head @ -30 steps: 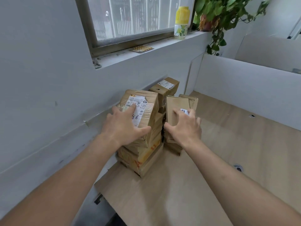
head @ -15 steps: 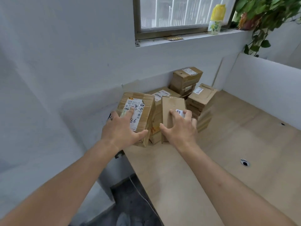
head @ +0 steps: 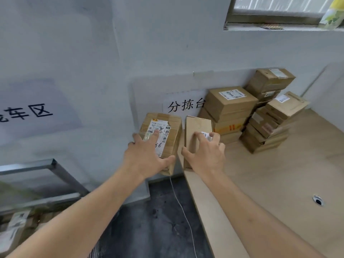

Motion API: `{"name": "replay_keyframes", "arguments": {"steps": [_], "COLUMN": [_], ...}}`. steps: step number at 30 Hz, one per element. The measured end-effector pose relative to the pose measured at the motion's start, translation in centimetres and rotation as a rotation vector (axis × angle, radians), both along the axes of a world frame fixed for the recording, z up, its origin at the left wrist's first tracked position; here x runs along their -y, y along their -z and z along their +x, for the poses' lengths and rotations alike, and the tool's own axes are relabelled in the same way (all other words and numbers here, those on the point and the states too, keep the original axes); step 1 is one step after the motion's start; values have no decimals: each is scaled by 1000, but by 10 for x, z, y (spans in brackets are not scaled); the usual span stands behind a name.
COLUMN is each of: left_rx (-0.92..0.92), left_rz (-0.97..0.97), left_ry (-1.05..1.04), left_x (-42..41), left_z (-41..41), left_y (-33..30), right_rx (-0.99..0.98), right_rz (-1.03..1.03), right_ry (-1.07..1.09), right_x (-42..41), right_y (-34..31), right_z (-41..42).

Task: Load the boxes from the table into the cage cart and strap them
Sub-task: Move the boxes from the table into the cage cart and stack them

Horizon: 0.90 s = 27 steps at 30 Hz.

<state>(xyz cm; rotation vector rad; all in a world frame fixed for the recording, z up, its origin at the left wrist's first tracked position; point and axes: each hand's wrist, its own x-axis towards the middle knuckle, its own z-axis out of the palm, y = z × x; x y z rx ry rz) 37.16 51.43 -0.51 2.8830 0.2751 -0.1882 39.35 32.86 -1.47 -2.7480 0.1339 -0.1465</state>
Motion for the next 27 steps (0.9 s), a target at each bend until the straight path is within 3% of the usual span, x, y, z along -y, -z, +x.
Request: {"name": "replay_keyframes", "arguments": {"steps": [12,27], "left_rx": [-46,-120], "left_rz": [-63,-108], "left_ry": [-200,-603], "left_x": [-97,-187], "left_z": [-99,-187], "left_y": [33,58], "right_rx": [-91,-173], "right_rz": [-125,-62], "right_ry": [-186,-583], "right_x": [-107,-231], "right_y": [22,55], "right_z": [-66,-100]}}
